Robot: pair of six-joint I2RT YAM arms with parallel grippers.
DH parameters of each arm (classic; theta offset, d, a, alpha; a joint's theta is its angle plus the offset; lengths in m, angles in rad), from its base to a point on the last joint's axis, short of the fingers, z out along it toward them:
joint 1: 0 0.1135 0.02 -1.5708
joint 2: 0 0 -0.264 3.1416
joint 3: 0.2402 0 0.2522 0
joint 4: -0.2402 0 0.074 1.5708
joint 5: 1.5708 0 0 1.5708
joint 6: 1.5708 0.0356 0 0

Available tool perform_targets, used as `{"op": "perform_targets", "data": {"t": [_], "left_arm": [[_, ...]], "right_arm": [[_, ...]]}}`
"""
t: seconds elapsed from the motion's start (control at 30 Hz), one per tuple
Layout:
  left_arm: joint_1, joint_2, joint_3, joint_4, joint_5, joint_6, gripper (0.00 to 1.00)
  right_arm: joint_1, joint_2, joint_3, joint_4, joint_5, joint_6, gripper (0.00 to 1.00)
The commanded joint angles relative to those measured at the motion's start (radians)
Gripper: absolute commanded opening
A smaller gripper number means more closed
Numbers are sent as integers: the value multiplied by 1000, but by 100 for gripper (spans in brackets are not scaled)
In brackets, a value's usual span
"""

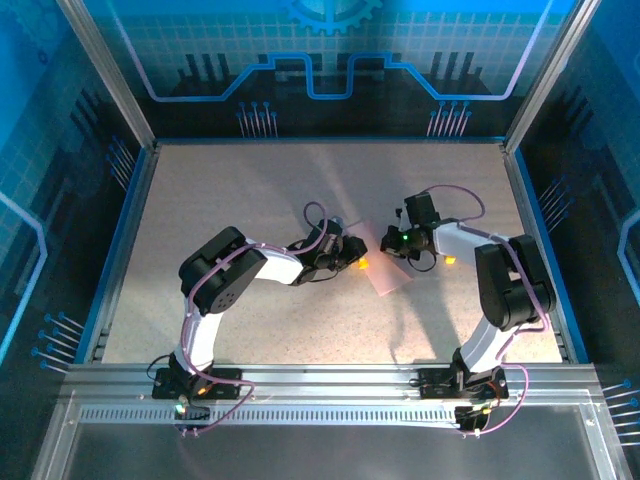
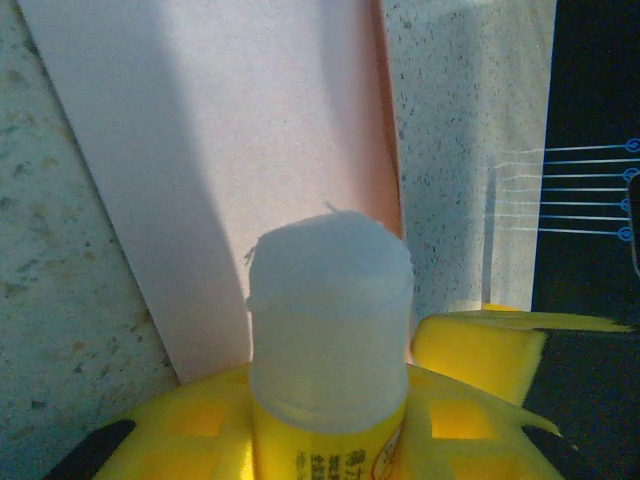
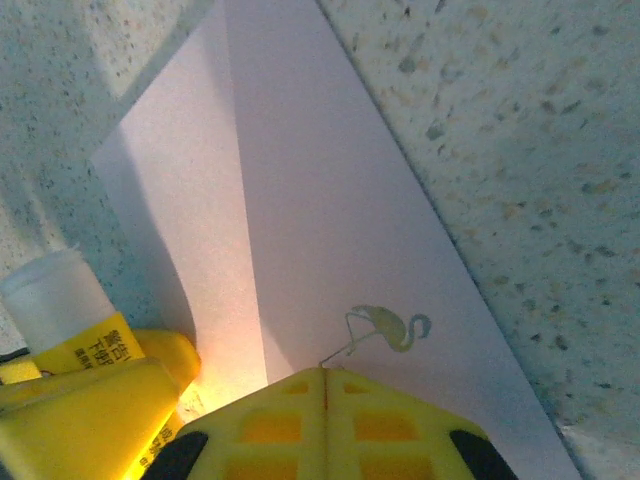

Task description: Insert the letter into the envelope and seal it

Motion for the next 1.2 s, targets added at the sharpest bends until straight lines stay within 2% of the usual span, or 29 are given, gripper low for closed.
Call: {"op": "perform_targets", "data": {"t": [0.0,0.53,0.9,1.17], "left_arm": [[-4,17,12,18,-13,7,0],[10,-6,-2,-9,-3,56,0],[20,-41,-28,-64,14,129,0],[21,-49,-36,-69,19,143,0]], "right_arm": [[20,32,-23,33,-3,27,0],[47,90,-135,79,53,70,0],[23,-56,-79,54,9,108,0],[18,6,-61,110,-45,140,0]]}}
